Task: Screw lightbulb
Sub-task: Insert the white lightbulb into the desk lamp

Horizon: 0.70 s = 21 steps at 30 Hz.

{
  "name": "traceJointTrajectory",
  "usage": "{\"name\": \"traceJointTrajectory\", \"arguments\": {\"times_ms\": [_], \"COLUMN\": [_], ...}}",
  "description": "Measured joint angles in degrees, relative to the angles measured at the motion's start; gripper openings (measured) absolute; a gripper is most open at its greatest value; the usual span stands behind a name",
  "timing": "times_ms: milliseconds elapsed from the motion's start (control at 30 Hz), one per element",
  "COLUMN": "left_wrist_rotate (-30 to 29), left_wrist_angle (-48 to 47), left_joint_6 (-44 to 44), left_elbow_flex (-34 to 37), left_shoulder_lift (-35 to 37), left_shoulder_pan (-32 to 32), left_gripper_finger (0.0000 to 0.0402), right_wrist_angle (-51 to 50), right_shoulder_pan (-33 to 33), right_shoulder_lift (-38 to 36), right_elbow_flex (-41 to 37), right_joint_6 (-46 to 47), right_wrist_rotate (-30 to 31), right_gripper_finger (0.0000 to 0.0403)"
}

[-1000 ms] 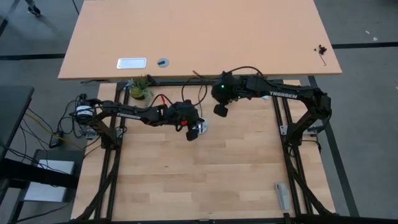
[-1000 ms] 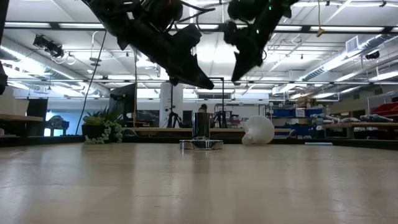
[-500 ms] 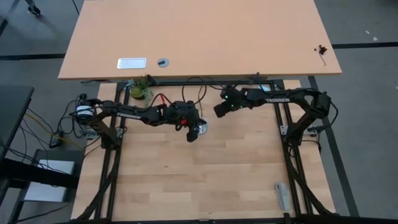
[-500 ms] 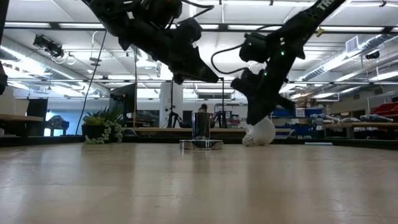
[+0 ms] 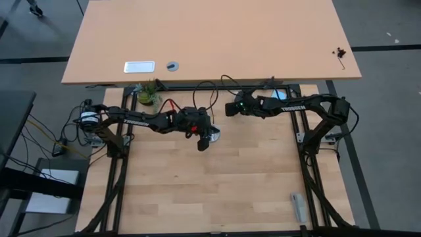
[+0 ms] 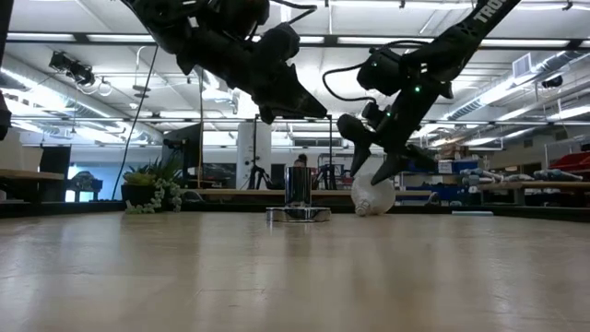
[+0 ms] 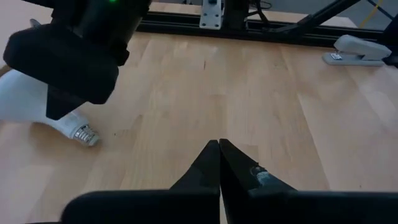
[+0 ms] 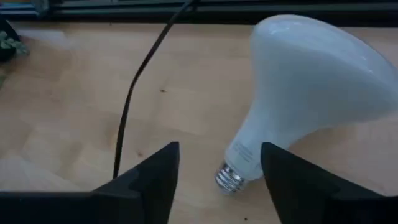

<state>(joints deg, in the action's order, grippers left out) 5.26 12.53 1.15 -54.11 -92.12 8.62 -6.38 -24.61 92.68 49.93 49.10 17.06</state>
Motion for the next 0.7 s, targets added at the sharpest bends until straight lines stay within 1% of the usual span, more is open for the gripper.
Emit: {"name": "traceJointTrajectory", "arguments": {"times_ms": [167,300,433,700], "left_wrist_rotate": [0.00,0.00,0.00,0.00], "left_wrist_angle": [0.15,0.13,0.32,0.04], "left_joint_6": [0.34,0.39,0.56,0.78], "left_elbow_flex": [0.00,0.00,0.02,0.02], "left_shoulder_lift": [0.00,0.00,0.02,0.00], "left_shoulder_pan": [0.00,0.00,0.00,0.02], "left_gripper_finger": [0.0000,0.0000,0.0000,0.0000], "right_wrist_angle": [-0.42,0.80,4.10,8.47], "right_shoulder_pan": [-0.90,-1.32,-1.29,-0.99], "right_shoulder_lift": [0.04,1.33,5.59,14.09], "right_elbow_flex": [-0.02,0.00,0.00,1.94], "right_joint_6": [0.67,0.61,0.20,-3.03], "right_wrist_rotate": [2.70,2.56,0.10,0.97], "right_gripper_finger": [0.0259,0.0268,0.0273,0.0270]}}
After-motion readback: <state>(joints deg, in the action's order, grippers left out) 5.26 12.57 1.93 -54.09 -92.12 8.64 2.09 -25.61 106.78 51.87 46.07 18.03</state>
